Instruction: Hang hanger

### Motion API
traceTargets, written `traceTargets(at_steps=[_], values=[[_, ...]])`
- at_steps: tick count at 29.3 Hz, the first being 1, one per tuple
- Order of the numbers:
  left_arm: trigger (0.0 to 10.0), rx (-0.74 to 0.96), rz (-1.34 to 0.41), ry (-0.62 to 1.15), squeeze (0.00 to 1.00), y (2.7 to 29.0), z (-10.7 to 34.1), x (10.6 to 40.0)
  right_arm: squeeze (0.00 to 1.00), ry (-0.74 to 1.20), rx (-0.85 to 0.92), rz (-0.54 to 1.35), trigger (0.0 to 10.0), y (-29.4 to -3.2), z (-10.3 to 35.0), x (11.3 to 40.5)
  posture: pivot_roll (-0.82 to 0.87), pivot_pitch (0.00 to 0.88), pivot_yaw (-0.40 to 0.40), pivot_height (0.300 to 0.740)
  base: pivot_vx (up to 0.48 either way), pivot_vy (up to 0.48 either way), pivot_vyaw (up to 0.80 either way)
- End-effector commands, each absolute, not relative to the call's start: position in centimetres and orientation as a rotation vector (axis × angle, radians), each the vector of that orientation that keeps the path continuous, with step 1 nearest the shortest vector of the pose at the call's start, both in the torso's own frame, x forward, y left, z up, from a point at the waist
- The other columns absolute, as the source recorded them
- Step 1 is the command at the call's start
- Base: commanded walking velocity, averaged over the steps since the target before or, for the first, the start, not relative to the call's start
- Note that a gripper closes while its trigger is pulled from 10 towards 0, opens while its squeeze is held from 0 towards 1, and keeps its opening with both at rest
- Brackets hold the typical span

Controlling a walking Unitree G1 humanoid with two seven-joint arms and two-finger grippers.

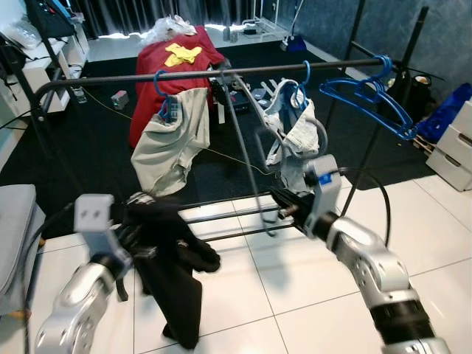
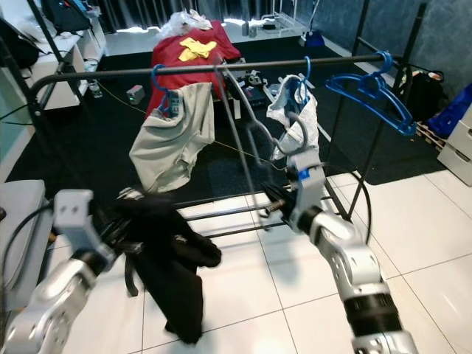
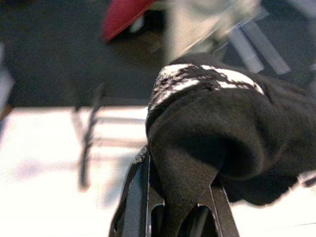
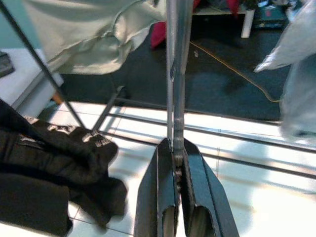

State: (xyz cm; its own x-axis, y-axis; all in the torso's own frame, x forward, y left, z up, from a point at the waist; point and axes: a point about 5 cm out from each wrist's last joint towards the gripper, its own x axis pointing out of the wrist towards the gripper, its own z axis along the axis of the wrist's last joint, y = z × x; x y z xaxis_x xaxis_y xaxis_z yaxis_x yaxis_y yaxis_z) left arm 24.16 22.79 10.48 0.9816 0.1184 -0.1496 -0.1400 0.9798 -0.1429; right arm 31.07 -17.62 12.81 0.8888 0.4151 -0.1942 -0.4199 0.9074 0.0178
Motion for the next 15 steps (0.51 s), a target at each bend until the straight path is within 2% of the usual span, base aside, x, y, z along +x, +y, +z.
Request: traceTargets(at_steps=[1, 3, 4, 6, 9, 12, 15], values=[[10.0, -0.152, 0.147, 0.115, 0.0, 22.6, 11.2, 23.5, 0.0, 0.184, -0.023, 0.453, 10.0, -16.7, 12.7, 30.5, -0.06, 0.088, 0.037, 0.74, 0.0, 0.0, 0.79], [10.0, -0.251, 0.056, 0.16, 0.0, 19.3, 10.2, 20.6, 0.0, 0.179, 0.039, 0.421, 10.0, -16.7, 12.0, 28.7, -0.05, 0.102, 0.03, 0.74, 0.0, 0.0, 0.78], [10.0, -0.251, 0.056, 0.16, 0.0, 19.3, 10.2, 20.6, 0.0, 0.179, 0.039, 0.421, 10.0, -16.7, 12.0, 28.7, -0.05, 0.102, 0.03, 0.74, 0.0, 0.0, 0.78], [10.0, -0.339, -0.033, 0.14, 0.0, 16.8, 10.1, 19.1, 0.0, 0.171, 0.077, 0.406, 10.0, -16.7, 11.7, 27.5, -0.05, 0.103, 0.02, 0.74, 0.0, 0.0, 0.78], [10.0, -0.37, -0.038, 0.119, 0.0, 16.6, 10.2, 19.1, 0.0, 0.172, 0.074, 0.421, 10.0, -16.4, 11.6, 26.9, -0.03, 0.107, 0.006, 0.74, 0.0, 0.0, 0.78], [10.0, -0.344, 0.051, 0.1, 0.0, 17.2, 10.2, 19.0, 0.0, 0.188, 0.08, 0.438, 10.0, -15.7, 11.1, 25.7, -0.04, 0.112, -0.001, 0.74, 0.0, 0.0, 0.78], [10.0, -0.29, 0.117, 0.112, 0.0, 16.2, 10.0, 17.1, 0.0, 0.205, 0.089, 0.452, 10.0, -14.8, 10.8, 23.5, -0.04, 0.116, -0.014, 0.74, 0.0, 0.0, 0.78]])
